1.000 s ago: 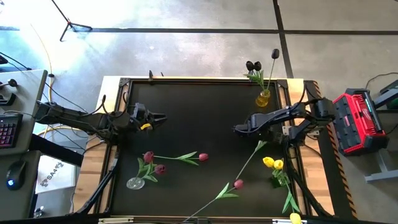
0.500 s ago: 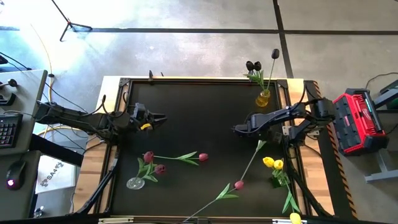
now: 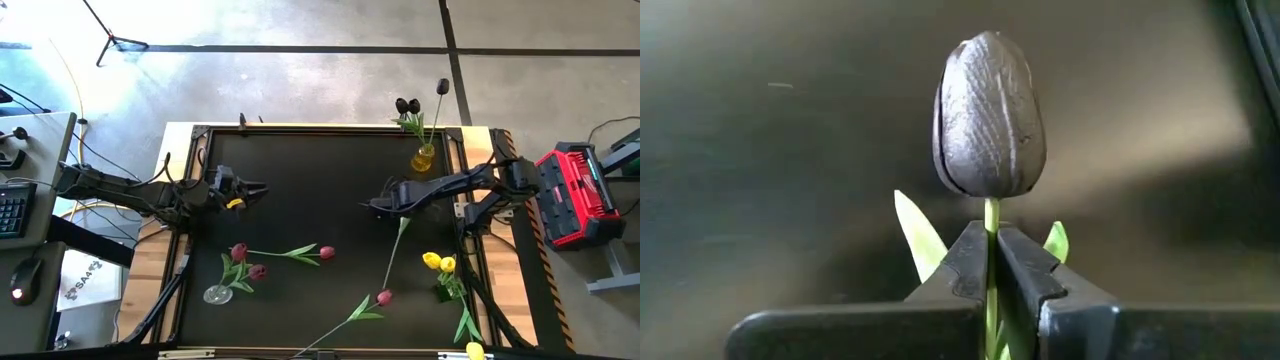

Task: Sort flowers into vase by color
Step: Put the black flower into the yellow vase

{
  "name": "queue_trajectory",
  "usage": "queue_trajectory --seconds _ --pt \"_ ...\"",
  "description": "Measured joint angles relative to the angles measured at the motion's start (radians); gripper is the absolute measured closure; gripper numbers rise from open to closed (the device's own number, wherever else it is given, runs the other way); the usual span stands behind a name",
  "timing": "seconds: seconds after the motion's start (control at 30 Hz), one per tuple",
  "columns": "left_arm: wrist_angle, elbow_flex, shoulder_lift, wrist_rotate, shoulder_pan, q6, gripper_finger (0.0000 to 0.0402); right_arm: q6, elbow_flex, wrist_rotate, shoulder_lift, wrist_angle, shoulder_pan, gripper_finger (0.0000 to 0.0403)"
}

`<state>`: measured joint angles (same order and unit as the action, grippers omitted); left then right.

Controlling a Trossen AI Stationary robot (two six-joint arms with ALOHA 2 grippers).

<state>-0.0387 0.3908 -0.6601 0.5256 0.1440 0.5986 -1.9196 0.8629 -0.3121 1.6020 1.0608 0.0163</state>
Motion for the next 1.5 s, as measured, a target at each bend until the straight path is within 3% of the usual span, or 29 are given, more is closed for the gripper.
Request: queue_trajectory --seconds 0.23,0.5,0.67,0.9,1.13,1.5 --pt "-0.002 0.000 0.000 0.031 0.000 0.000 0.0284 0.142 0.156 -0.161 0.000 0.037 -0.049 0.0402" --pt "-0.004 0.000 -0.001 0.073 0.000 0.030 0.0284 0.316 0.373 -0.493 -0.021 0.196 -0.104 0.0403" --pt "-0.012 0.000 -0.003 0.092 0.000 0.034 0.0284 0.309 0.475 -0.708 -0.086 0.361 -0.122 0.0403" --pt "-0.012 0.000 -0.003 0.109 0.000 -0.057 0.0284 0.284 0.508 -0.998 -0.236 0.506 -0.088 0.0403" --pt "-0.011 0.000 -0.004 0.126 0.000 -0.045 0.0284 0.410 0.508 -1.254 -0.352 0.510 0.007 0.0403" --pt "-0.018 0.000 -0.004 0.160 0.000 -0.091 0.0284 0.419 0.507 -1.259 -0.420 0.452 0.327 0.0403"
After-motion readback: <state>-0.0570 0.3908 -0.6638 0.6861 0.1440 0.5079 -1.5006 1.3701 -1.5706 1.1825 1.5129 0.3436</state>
